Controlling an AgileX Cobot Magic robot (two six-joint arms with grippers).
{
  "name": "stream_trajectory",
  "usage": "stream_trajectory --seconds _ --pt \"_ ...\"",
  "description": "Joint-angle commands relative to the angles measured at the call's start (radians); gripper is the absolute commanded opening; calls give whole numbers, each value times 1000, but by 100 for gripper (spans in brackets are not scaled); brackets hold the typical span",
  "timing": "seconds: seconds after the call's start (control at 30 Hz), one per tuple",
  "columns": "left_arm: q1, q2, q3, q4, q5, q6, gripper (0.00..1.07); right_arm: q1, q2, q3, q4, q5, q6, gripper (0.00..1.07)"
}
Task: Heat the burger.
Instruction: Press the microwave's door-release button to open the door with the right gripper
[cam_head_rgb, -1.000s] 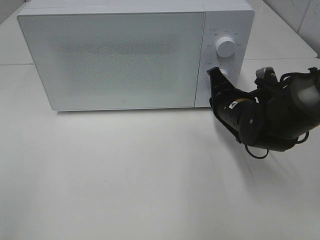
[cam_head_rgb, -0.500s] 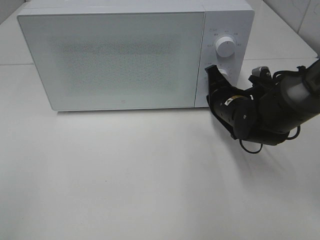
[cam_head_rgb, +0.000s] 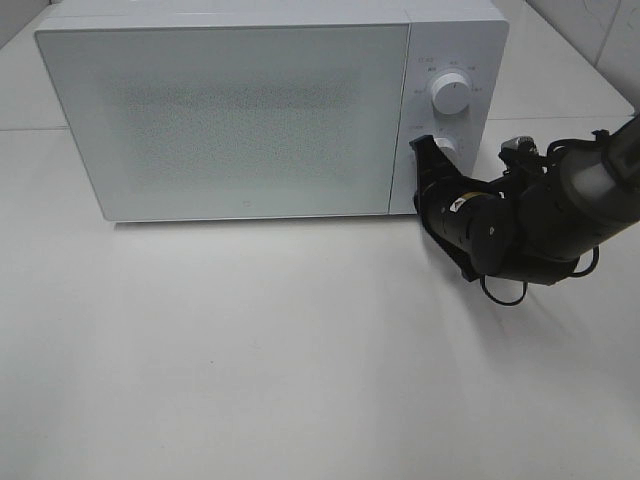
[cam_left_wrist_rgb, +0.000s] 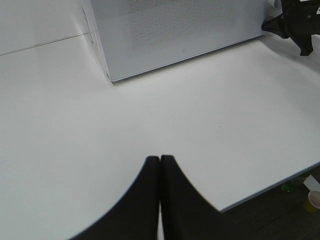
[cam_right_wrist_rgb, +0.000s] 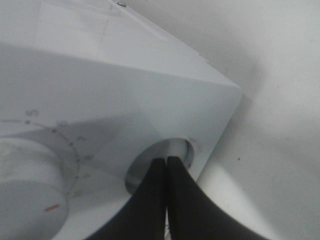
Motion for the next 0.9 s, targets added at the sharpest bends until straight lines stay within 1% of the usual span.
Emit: stream_trajectory --seconds 0.03,0.1,0.17,0.43,0.53,0.6,0.77,0.9 --pt "0 -22 1 -1 0 2 0 -9 -7 -51 -46 -85 6 0" --pt "0 -22 1 -1 0 2 0 -9 -7 -53 -46 -90 6 0" --pt "0 -22 1 -1 0 2 0 -9 5 -58 -49 -135 6 0" --pt "0 -22 1 -1 0 2 0 -9 9 -70 -49 -151 9 0" --pt "0 -22 1 -1 0 2 0 -9 10 -75 -49 -150 9 0" --pt "0 -22 1 -1 0 2 0 -9 12 -102 -67 -143 9 0" --pt "0 -22 1 -1 0 2 0 -9 13 -129 -77 -140 9 0" --pt "0 -22 1 -1 0 2 0 -9 13 -126 -71 -126 9 0"
